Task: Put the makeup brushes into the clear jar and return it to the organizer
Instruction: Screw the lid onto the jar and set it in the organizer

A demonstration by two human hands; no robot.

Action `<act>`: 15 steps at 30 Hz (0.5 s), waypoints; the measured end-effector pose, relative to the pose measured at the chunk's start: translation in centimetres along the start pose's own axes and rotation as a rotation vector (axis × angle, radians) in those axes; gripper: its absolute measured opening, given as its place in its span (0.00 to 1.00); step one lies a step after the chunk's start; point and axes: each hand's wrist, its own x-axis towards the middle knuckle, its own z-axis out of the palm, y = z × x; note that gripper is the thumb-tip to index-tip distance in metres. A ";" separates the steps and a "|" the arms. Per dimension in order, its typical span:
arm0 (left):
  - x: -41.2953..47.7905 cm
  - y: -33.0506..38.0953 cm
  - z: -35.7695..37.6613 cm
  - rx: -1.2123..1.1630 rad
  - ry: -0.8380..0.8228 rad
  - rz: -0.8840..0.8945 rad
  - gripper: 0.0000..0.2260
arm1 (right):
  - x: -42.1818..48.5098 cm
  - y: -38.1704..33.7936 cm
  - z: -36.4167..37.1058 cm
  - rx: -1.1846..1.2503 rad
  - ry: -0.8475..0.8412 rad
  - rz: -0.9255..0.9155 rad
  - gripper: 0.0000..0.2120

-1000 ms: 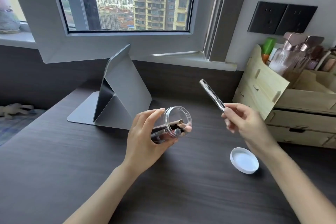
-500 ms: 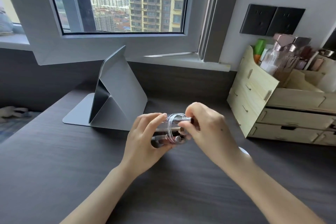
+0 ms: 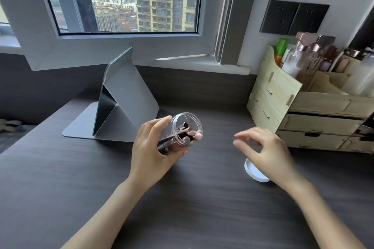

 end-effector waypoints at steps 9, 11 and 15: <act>0.1 0.7 -0.1 -0.036 -0.022 -0.074 0.33 | -4.5 5.8 -1.6 -0.146 -0.297 0.271 0.26; 0.1 0.9 0.0 -0.053 -0.022 -0.093 0.33 | -4.1 5.1 -1.3 -0.041 -0.252 0.310 0.25; 0.2 1.3 0.3 -0.037 -0.038 -0.089 0.33 | -2.5 2.0 -1.2 0.221 -0.209 0.304 0.28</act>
